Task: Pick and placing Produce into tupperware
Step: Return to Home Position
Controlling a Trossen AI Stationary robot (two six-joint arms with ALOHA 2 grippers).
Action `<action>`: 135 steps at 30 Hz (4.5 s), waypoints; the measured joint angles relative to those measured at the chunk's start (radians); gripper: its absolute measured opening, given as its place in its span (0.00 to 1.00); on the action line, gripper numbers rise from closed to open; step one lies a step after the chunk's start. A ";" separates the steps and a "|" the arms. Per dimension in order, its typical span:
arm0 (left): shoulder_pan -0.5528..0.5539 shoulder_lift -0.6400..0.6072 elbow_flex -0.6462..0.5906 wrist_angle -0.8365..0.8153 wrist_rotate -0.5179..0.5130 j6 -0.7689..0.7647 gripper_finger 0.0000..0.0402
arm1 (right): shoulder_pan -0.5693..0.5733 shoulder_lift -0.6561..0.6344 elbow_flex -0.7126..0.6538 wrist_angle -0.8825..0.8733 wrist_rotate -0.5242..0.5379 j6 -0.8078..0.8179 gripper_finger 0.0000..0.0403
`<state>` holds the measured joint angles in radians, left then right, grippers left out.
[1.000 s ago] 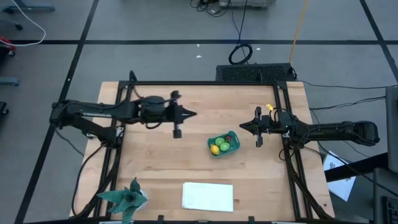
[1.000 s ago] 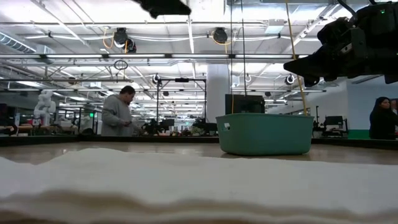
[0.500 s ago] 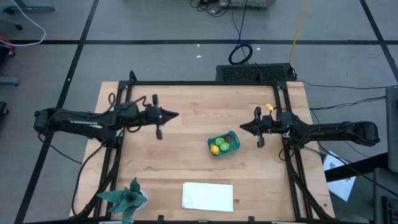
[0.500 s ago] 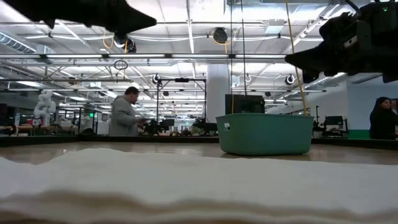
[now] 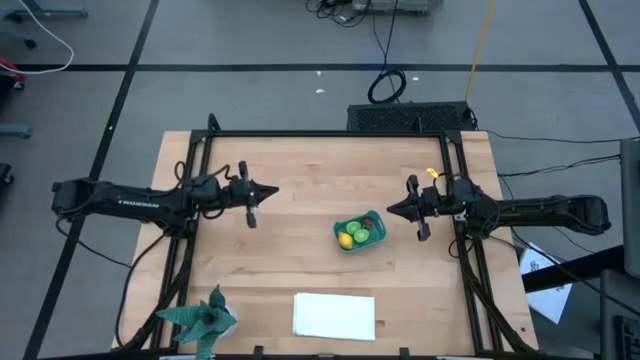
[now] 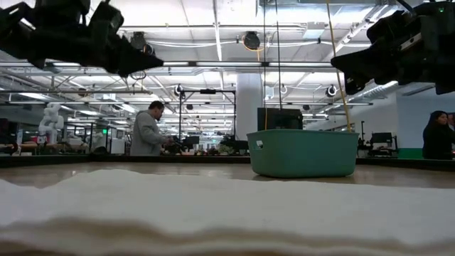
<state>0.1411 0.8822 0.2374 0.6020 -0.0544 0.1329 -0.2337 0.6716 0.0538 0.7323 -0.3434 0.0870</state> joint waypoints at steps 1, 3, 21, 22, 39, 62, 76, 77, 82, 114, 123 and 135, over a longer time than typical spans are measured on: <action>0.003 0.000 -0.012 0.000 0.000 0.012 0.00 | 0.000 0.000 0.000 -0.005 0.000 0.006 0.00; 0.011 0.002 -0.041 0.017 0.000 0.029 0.00 | 0.000 0.000 0.000 -0.009 0.000 0.014 0.00; 0.017 0.001 -0.228 0.284 0.066 -0.061 0.00 | 0.000 0.000 0.000 -0.013 -0.002 0.030 0.00; 0.011 0.001 -0.228 0.284 0.064 -0.061 0.00 | 0.000 0.000 0.000 -0.020 -0.002 0.028 0.00; -0.015 0.001 -0.228 0.235 0.068 -0.127 0.00 | 0.000 0.007 0.075 -0.420 0.192 0.065 0.00; -0.153 0.497 0.108 0.156 -0.022 -0.199 0.00 | 0.001 0.000 0.091 -0.649 0.261 0.115 0.00; -0.234 0.705 0.245 0.157 0.001 -0.303 0.00 | 0.009 -0.010 0.091 -0.723 0.128 0.117 0.00; -0.238 0.710 0.245 0.156 -0.001 -0.308 0.00 | 0.013 -0.010 0.091 -0.723 0.127 0.117 0.00; -0.255 0.736 0.245 0.184 -0.033 -0.339 0.00 | 0.029 -0.010 0.091 -0.708 0.130 0.118 0.00; -0.299 0.868 0.362 0.174 -0.025 -0.318 0.00 | 0.065 0.174 0.005 -0.333 0.209 0.148 0.00; -0.299 0.868 0.362 0.167 -0.025 -0.311 0.00 | 0.113 0.288 0.003 -0.247 0.214 0.163 0.00; -0.299 0.868 0.362 0.154 -0.025 -0.299 0.00 | 0.193 0.399 0.001 -0.100 0.209 0.205 0.00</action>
<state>-0.1577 1.7504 0.5994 0.7560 -0.0792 -0.1661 -0.0406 1.0704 0.0551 0.6322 -0.1341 0.2916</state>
